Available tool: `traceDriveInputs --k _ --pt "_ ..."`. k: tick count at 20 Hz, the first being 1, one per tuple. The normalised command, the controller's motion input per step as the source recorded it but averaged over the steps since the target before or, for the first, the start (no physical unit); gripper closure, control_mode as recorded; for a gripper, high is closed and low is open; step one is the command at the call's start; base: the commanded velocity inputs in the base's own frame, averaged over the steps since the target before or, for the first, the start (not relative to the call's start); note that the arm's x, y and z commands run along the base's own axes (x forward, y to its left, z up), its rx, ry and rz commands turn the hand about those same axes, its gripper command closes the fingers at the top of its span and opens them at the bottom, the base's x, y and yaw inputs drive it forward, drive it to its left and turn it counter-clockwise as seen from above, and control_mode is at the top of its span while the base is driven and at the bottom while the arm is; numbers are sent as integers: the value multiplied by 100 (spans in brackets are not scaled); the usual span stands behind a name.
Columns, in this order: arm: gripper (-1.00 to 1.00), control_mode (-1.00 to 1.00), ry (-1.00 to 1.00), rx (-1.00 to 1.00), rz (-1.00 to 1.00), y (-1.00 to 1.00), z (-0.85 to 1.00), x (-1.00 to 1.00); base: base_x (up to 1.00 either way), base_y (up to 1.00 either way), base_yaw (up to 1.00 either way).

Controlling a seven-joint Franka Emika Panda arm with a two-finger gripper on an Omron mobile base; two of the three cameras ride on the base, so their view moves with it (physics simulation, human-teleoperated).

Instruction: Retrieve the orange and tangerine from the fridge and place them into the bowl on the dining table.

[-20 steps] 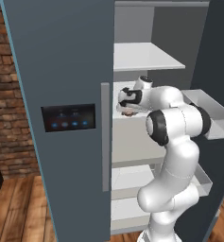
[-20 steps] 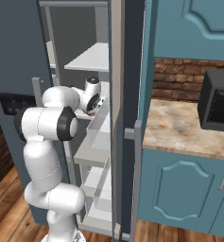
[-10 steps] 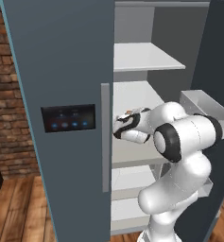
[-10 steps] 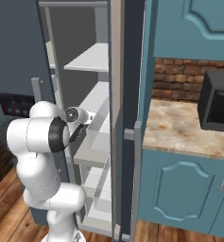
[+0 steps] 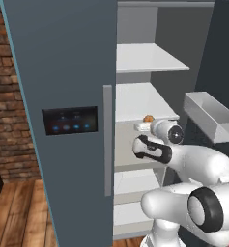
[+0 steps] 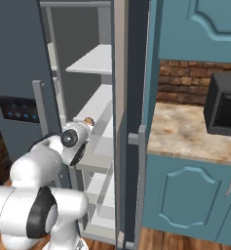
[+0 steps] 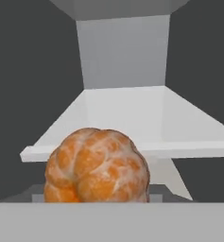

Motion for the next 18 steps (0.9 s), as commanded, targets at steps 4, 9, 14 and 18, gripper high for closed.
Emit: traceDriveInputs --k 4,9,14,18 --pt "100 -100 9 0 0 -1 86 -96 0 0 0" --pt "100 -100 36 0 3 0 75 -67 0 0 0" --pt "100 -100 28 0 4 0 14 -85 0 0 0" --pt "100 -100 -1 0 6 0 -27 -100 0 0 0"
